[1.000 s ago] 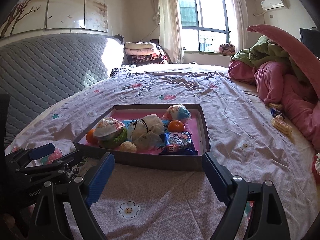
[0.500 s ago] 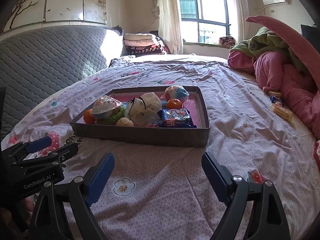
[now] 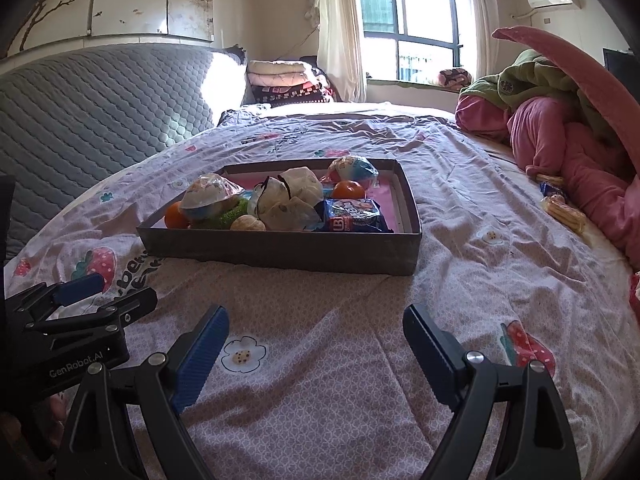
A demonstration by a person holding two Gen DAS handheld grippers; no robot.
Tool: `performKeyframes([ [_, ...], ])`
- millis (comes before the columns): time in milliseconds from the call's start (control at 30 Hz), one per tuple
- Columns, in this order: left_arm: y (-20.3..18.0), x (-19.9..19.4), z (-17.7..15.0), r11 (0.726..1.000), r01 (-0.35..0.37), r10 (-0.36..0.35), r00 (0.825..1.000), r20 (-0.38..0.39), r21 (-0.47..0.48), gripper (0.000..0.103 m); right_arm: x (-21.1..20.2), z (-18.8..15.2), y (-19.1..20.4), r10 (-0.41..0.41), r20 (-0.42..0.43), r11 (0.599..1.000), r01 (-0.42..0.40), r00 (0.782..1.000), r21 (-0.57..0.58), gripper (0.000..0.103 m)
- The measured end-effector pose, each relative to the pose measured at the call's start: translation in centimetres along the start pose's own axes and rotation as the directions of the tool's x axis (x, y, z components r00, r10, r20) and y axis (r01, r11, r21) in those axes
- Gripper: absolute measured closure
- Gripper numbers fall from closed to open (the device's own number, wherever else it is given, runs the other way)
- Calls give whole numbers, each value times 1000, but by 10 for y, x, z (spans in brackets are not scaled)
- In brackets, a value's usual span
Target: Organize objects
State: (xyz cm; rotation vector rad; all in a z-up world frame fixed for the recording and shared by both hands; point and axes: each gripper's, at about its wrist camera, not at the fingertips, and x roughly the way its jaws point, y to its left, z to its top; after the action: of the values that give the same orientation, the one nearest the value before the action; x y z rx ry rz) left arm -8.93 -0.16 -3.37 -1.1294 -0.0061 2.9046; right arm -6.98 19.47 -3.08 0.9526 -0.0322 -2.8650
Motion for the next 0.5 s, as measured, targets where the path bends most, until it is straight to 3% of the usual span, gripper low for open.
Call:
performKeyframes([
  [500,-1,6,-6,1000,0,0,1000,-11,4,25,6,-10,-1,-8,-26,1000,8,1000,-9,15],
])
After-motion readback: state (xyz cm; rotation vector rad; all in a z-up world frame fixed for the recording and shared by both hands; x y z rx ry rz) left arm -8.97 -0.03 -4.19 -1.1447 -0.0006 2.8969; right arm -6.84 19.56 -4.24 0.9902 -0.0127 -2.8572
